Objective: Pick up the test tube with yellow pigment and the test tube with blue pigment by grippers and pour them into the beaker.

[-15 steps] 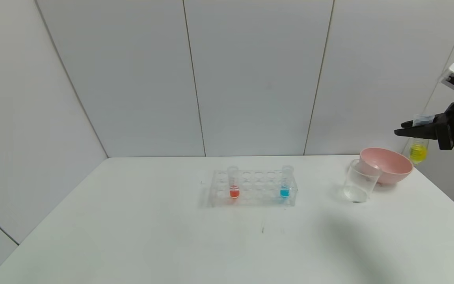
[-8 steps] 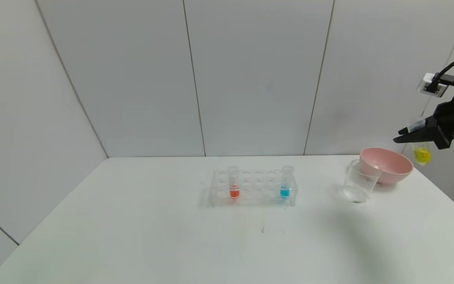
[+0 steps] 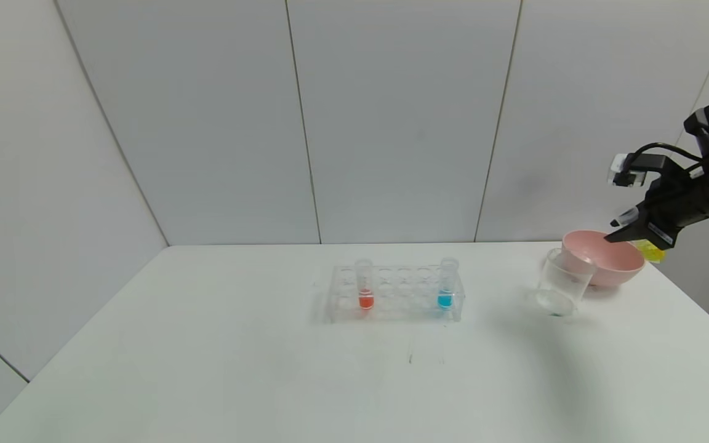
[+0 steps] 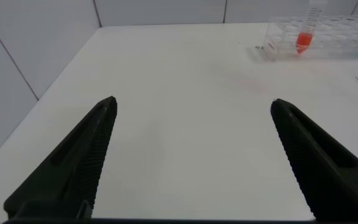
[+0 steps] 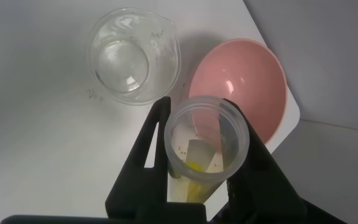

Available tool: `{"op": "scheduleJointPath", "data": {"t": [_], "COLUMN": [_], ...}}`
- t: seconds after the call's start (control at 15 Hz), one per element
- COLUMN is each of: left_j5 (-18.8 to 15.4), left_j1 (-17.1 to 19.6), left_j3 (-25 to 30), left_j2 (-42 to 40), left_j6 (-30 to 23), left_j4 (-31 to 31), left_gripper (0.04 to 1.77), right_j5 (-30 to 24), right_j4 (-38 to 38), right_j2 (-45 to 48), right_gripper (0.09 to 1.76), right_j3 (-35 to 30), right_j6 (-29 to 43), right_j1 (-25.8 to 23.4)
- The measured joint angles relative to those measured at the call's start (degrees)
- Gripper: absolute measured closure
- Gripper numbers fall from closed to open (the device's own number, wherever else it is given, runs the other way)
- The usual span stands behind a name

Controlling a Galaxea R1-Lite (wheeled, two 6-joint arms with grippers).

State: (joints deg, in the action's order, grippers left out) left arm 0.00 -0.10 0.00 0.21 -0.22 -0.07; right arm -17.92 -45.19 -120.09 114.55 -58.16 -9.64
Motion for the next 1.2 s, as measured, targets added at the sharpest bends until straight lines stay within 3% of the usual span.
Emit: {"op": "scheduleJointPath", "data": {"t": [0.67, 1.2], "left_j5": [0.00, -0.05], "left_j1": [0.00, 0.00], "left_j3": [0.00, 0.00], "left_j2": [0.00, 0.00], "left_j6": [-0.02, -0.02], "left_j4": [0.00, 0.00], "left_gripper": [0.05, 0.05], "right_j5": [9.76, 20.32], "right_j4": [0.80, -0.16], "right_j2": [-1.02, -1.55], "right_gripper": [1.26, 1.26], "right_j3": [0.05, 0.05], "right_j6": [-7.83, -8.33], "right_j1": [1.93, 5.53]}}
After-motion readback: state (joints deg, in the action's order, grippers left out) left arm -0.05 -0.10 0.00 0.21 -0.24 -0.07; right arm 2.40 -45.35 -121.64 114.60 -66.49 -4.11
